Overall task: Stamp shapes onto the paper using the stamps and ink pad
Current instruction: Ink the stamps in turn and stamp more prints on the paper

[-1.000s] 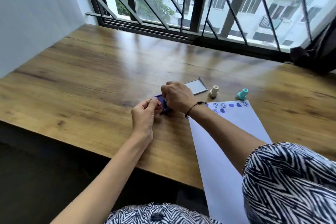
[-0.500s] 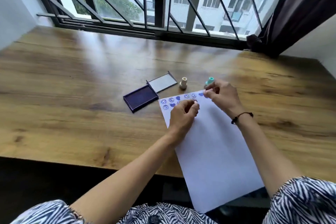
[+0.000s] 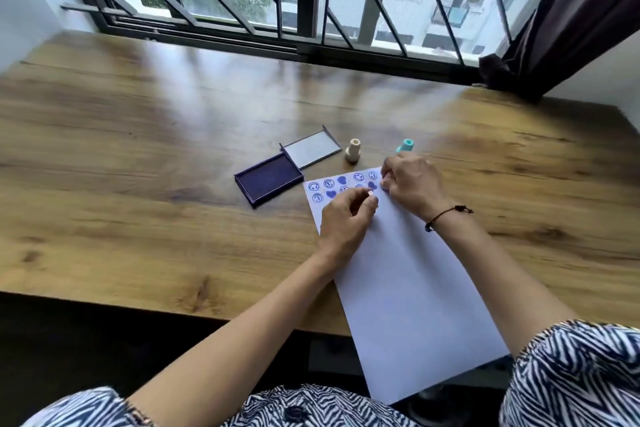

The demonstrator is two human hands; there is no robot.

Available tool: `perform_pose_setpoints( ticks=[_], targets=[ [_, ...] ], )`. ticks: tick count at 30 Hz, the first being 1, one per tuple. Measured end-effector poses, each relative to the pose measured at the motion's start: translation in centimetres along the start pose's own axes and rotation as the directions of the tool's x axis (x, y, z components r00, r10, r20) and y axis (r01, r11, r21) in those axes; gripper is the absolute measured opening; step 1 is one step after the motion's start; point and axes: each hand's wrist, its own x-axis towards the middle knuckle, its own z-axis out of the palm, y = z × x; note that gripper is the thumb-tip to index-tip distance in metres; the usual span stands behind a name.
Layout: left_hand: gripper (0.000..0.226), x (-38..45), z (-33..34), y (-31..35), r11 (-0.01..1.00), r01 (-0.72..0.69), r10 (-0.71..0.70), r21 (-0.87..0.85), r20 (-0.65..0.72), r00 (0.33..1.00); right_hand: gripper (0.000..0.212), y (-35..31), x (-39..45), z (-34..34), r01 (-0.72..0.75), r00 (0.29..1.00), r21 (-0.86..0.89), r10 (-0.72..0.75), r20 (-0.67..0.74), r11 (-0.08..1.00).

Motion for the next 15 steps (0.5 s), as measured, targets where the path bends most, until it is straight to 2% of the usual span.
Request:
perform_pose_setpoints(
  ticks=[6, 15],
  targets=[
    [0.02, -0.11, 0.06, 0.02, 1.0, 0.004, -0.004, -0.019, -0.008, 1.0, 0.015, -0.63, 0.26, 0.31, 0.056, 0.998, -0.155, -0.057, -0.001, 0.986],
    [0.02, -0.14, 0.19, -0.2, 0.999, 0.021, -0.022, -0.047, -0.026, 0.999, 0.014, -0.86, -0.03, 1.06, 0.08, 0.997, -0.105, -0.081, -0.013, 0.991]
  ],
)
